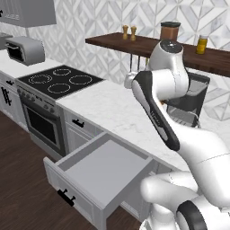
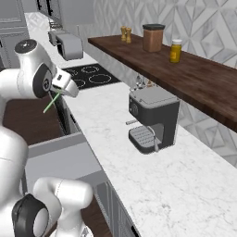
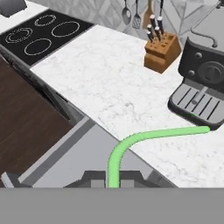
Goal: Take a straw from the drawer in front and place it inside the glass cup on the dining counter.
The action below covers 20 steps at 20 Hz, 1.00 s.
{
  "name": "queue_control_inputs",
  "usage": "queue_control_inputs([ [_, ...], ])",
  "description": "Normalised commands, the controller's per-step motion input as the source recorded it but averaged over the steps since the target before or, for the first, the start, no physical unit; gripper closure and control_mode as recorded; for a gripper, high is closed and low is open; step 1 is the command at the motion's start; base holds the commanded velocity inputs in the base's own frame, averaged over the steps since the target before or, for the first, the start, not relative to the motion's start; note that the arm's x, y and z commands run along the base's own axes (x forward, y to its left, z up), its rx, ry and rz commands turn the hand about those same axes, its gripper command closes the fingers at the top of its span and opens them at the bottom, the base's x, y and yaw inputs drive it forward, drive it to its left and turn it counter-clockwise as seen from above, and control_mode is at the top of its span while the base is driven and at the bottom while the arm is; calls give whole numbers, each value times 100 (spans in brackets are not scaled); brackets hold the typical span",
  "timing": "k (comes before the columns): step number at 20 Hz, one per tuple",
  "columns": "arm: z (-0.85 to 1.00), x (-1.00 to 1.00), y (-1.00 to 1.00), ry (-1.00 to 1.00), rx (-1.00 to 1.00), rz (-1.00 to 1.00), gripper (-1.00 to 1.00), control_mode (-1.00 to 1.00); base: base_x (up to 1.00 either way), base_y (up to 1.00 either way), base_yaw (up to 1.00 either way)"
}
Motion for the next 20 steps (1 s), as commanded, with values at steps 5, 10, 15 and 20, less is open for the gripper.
queue_control_inputs([
  [5,-53,-17,0,10,2,9,100,-100,0,0,0],
  [10,-30,-16,0,2,5,10,100,100,-17,0,3],
  [15,0,0,0,0,0,0,100,100,-100,40,24],
  [20,0,0,0,0,0,0,100,100,-54,78,57],
])
